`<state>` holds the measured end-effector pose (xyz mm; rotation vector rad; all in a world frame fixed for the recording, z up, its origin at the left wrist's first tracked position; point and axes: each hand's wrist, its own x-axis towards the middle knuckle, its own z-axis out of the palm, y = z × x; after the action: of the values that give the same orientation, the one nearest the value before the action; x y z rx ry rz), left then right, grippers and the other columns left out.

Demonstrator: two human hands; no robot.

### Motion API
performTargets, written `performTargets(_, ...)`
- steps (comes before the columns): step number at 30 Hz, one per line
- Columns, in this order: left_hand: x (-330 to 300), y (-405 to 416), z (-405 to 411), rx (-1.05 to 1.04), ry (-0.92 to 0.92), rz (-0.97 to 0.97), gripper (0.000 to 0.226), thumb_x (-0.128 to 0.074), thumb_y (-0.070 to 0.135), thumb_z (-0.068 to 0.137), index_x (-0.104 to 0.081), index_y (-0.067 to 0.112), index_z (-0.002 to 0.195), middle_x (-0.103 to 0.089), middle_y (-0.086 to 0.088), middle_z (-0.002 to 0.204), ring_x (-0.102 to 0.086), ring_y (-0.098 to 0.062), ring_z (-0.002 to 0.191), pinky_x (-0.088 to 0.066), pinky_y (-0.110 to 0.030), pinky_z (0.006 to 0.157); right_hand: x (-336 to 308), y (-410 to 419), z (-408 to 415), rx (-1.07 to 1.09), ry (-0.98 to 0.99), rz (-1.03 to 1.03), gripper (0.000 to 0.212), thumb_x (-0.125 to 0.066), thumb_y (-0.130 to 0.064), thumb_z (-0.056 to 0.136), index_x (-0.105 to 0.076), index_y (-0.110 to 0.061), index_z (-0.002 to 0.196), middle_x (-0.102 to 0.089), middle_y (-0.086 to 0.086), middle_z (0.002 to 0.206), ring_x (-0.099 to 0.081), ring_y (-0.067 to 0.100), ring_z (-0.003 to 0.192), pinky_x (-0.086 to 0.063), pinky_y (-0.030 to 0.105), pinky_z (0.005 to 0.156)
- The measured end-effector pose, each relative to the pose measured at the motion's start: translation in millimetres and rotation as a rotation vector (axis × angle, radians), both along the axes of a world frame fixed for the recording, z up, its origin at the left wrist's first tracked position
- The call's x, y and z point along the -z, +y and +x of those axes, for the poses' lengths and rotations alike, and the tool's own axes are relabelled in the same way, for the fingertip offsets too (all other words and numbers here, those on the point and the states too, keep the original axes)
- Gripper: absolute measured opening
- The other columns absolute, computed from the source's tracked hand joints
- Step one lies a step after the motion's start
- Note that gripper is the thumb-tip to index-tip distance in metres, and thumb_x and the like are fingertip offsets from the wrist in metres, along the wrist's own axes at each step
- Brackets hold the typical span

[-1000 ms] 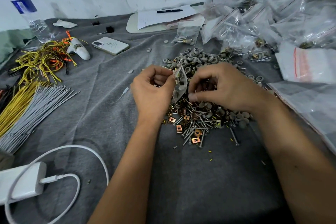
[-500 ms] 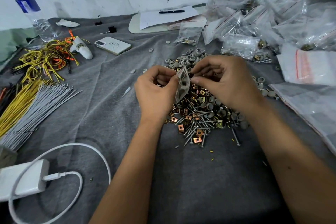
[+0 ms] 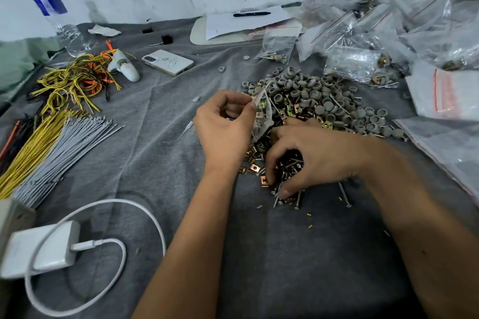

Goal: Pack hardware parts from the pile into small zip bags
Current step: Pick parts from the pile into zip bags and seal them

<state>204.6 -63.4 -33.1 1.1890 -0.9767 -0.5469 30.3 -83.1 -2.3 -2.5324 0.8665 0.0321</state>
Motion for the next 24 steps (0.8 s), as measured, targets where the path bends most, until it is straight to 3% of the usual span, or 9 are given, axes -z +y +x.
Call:
performTargets(4, -1.3, 1.0, -1.2, 0.001, -0.012, 0.011, 0.013, -0.075, 0.0, 0.081, -0.074, 0.013, 0.08, -0.058, 0.012, 0.061, -0.049, -0.009, 0.06, -0.043, -0.02, 0.055, 2.8, 1.8, 5.8, -0.028, -0.112, -0.047, 0.016, -0.081, -0.056, 0.077, -0.075, -0.047, 0.087, -0.054, -0.03, 0.087, -0.036, -0.001, 0.1, -0.027, 0.044, 0.101)
performTargets(7, -1.6, 0.5, -1.2, -0.006, -0.003, 0.015, 0.014, -0.074, -0.002, 0.082, -0.074, 0.012, 0.08, -0.059, 0.011, 0.062, -0.049, -0.008, 0.06, -0.043, -0.02, 0.055, 4.2, 1.2, 11.4, -0.051, -0.194, -0.107, 0.013, -0.08, -0.05, 0.082, -0.078, -0.038, 0.087, -0.062, -0.02, 0.093, -0.044, 0.008, 0.102, -0.034, 0.038, 0.095)
performTargets(11, -1.8, 0.2, -1.2, -0.02, 0.005, 0.011, 0.015, -0.074, -0.002, 0.081, -0.074, 0.012, 0.079, -0.061, 0.009, 0.062, -0.052, -0.008, 0.06, -0.045, -0.02, 0.055, 1.9, -3.6, 4.0, -0.012, -0.454, -0.005, 0.009, -0.083, -0.031, 0.084, -0.079, -0.025, 0.09, -0.071, -0.013, 0.092, -0.064, 0.006, 0.097, -0.049, 0.028, 0.088)
performTargets(16, -1.3, 1.9, -1.5, 0.023, -0.045, 0.028, 0.016, -0.076, 0.0, 0.08, -0.075, 0.016, 0.08, -0.064, 0.004, 0.066, -0.053, -0.008, 0.06, -0.045, -0.02, 0.055, 0.7, -9.1, -6.6, 0.17, -0.791, -0.046, 0.01, -0.081, -0.024, 0.087, -0.078, -0.02, 0.096, -0.076, -0.009, 0.091, -0.073, 0.014, 0.091, -0.06, 0.036, 0.085)
performTargets(24, -4.4, 4.0, -4.9, 0.058, -0.118, 0.064, 0.021, -0.078, -0.002, 0.082, -0.073, 0.018, 0.077, -0.069, -0.001, 0.068, -0.057, -0.005, 0.057, -0.046, -0.023, 0.055, 5.1, -5.5, -1.2, 0.393, -0.995, -0.291, 0.017, -0.086, -0.019, 0.082, -0.073, -0.014, 0.091, -0.073, -0.004, 0.086, -0.072, 0.014, 0.076, -0.062, 0.039, 0.063)
